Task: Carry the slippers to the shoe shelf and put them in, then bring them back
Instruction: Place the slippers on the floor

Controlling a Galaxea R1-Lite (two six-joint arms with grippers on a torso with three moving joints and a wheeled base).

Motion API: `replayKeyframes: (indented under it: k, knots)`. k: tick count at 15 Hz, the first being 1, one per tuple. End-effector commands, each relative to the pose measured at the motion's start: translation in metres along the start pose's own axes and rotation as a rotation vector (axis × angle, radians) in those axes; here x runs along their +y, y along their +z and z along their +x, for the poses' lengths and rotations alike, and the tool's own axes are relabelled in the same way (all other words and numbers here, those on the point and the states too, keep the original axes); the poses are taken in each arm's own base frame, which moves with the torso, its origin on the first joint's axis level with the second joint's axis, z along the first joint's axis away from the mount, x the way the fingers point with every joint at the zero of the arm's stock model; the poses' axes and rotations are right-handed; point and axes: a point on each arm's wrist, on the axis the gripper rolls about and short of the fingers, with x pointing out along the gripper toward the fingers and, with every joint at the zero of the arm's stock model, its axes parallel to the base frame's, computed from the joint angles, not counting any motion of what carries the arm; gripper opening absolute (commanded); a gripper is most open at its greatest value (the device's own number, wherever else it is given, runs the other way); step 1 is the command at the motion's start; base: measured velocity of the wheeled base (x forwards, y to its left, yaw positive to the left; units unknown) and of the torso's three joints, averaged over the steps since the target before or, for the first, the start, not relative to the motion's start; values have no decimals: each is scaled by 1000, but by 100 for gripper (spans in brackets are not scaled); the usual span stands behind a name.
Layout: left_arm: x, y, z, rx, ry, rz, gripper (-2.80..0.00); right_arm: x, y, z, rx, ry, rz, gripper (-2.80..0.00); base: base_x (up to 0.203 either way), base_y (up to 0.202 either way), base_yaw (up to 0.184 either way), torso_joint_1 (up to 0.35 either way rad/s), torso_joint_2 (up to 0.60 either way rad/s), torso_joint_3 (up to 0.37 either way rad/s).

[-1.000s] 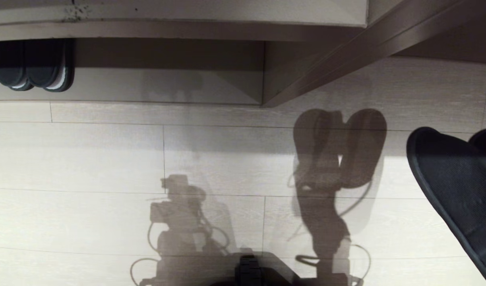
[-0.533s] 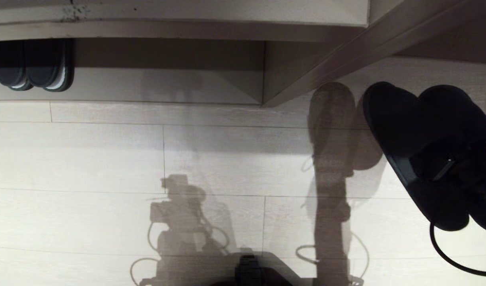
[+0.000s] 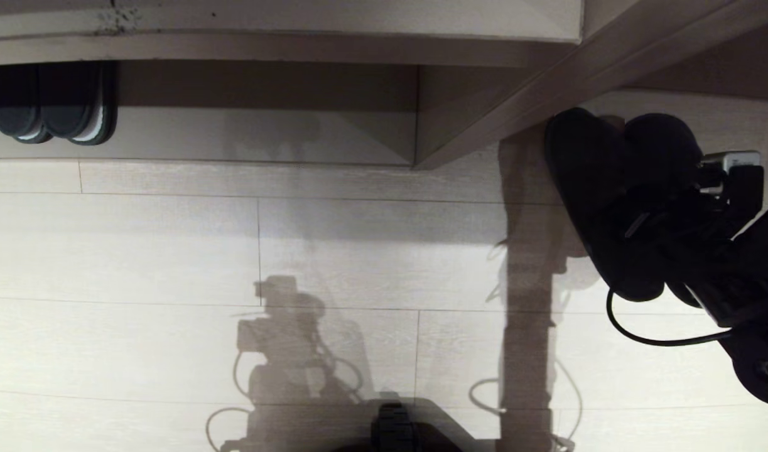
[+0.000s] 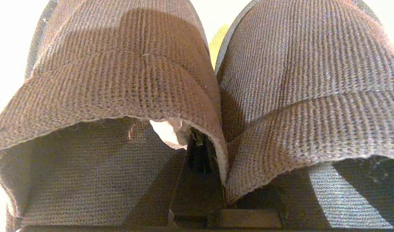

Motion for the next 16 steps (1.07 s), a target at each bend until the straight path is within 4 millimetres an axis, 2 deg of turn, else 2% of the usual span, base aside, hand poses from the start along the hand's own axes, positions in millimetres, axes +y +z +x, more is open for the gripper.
replayKeyframes:
  k: [1,6,9,10,16]
  knots:
    - [0,0,0,0,1,0,-280,1,-8,16,-12,0,-1,-280,0,0,0,0,0,0]
    - [0,0,0,0,1,0,-280,1,-17,48,-61,0,46,-280,0,0,0,0,0,0]
    - [0,0,0,0,1,0,-280,2,-31,60,-56,1,63,-280,0,0,0,0,0,0]
    - [0,0,0,0,1,0,-280,2,-32,62,-55,3,82,0,0,0,0,0,0,0]
    - [0,0,0,-2,1,-2,-280,4,-55,41,69,36,80,0,0,0,0,0,0,0]
